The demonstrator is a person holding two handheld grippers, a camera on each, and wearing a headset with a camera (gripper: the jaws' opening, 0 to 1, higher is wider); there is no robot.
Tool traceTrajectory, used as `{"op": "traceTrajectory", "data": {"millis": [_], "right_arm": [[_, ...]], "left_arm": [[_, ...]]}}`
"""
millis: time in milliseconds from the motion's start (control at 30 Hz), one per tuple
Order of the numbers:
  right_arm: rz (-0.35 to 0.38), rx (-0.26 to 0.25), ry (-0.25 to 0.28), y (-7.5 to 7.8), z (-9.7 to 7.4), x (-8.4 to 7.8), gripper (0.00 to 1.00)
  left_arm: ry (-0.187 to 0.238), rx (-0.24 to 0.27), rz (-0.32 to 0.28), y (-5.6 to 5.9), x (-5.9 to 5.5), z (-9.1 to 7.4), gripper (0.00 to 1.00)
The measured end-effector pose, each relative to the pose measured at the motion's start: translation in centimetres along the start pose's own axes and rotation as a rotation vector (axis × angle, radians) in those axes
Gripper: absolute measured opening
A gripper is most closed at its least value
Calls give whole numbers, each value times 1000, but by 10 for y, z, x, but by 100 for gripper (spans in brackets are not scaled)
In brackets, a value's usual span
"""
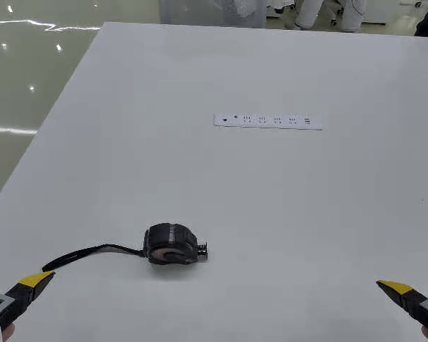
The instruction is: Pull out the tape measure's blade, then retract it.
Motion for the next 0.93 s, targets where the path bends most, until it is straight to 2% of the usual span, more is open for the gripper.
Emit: {"op": "traceTrajectory", "data": {"millis": [400,500,667,933], "right_arm": [[1,3,-1,-1,1,0,99],[3,5,1,-1,1,0,99],[4,6,-2,-2,1,-1,99],[4,1,0,0,1,0,99]], "left_arm": [[4,-7,-8,0,0,0,96],[7,-15,-36,1,-1,0,96],[8,-6,-12,2,-1,1,99],[3,-17,-23,0,-1,1,97]]}}
Point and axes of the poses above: the centre of the closed fingertips' face, and the gripper's own axes: z roughly forward along the fingers, y roughly to its right, x roughly out of its top, the point moved 10 cm from there along -z, roughly backward along the fingers, and after that the axes turned 4 degrees about -x, right-handed, at the moved point
